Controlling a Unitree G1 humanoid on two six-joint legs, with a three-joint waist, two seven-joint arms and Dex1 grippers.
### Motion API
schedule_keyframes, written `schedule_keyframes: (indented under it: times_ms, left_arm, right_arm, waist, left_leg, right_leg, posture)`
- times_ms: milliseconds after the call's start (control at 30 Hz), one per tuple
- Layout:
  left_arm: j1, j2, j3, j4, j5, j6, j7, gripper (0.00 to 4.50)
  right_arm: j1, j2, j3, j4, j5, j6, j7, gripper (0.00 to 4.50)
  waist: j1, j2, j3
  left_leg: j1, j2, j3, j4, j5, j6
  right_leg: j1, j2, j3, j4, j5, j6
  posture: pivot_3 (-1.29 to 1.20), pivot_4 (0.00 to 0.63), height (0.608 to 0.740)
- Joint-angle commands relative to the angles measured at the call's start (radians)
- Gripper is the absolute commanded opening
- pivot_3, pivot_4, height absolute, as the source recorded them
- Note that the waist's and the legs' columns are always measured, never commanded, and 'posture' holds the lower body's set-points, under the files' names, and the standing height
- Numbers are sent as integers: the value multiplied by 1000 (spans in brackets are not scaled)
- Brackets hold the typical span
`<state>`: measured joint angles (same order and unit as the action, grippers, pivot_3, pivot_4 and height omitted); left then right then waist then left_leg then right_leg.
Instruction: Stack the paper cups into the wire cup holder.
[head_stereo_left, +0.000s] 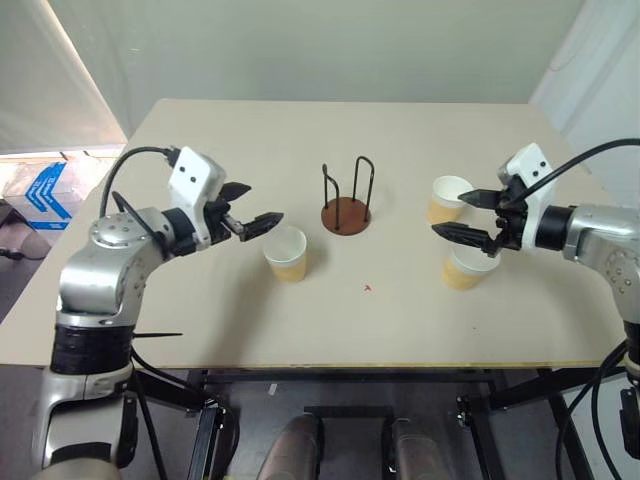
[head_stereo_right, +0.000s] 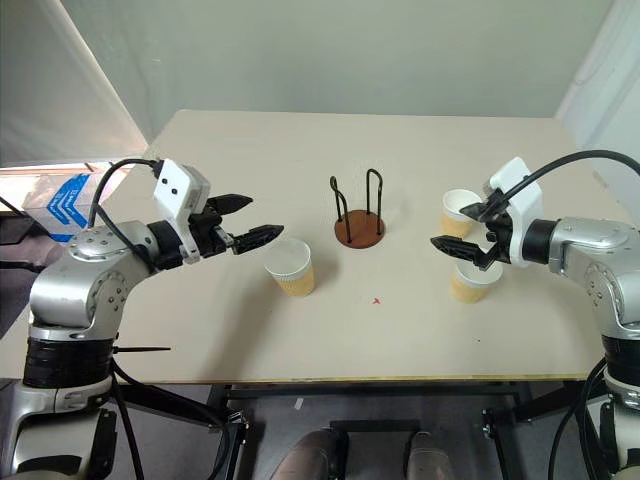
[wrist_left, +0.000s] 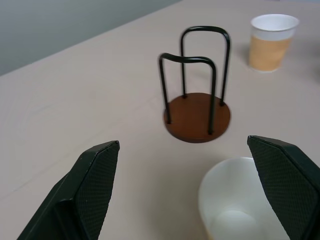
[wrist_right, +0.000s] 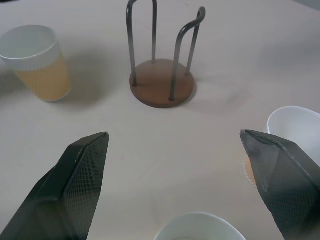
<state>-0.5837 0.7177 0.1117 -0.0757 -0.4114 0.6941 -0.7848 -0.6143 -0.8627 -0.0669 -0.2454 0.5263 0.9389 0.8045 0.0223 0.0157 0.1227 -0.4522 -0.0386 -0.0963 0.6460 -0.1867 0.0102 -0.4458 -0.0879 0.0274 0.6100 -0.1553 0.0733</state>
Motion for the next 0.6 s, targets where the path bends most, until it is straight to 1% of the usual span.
schedule_keyframes:
  times_ms: [33, 233, 467, 533, 600]
  left_arm:
    - [-35, 2, 10, 4, -4, -26, -7, 4500]
    - [-56, -4, -5, 26, 2, -36, -10, 4500]
    - [-80, -42, -29, 39, 3, -28, -7, 4500]
    - [-90, -48, -47, 49, 10, -31, -15, 4500]
    - [-103, -55, -66, 65, 17, -39, -23, 4500]
  right_arm:
    - [-4, -17, -51, -41, 13, 1, -10, 4442]
    - [12, -11, -55, -55, 16, 6, -24, 4442]
    - [13, -13, -61, -60, 23, 9, -26, 4442]
    - [15, -11, -71, -75, 40, 11, -19, 4442]
    - [15, -3, -98, -101, 92, 33, -6, 4442]
  waist:
    - [0, 0, 0]
    - [0, 0, 0]
    - [0, 0, 0]
    - [2, 0, 0]
    - [2, 0, 0]
  left_leg:
    - [0, 0, 0, 0, 0, 0]
    - [0, 0, 0, 0, 0, 0]
    - [0, 0, 0, 0, 1, 1]
    - [0, 0, 0, 0, 1, 1]
    - [0, 0, 0, 0, 1, 1]
  right_leg:
    - [0, 0, 0, 0, 0, 0]
    - [0, 0, 0, 0, 0, 0]
    - [0, 0, 0, 0, 0, 0]
    - [0, 0, 0, 0, 0, 0]
    - [0, 0, 0, 0, 0, 0]
  posture:
    - [0, 150, 740]
    - [0, 150, 740]
    - [0, 150, 740]
    - [0, 150, 740]
    - [0, 150, 740]
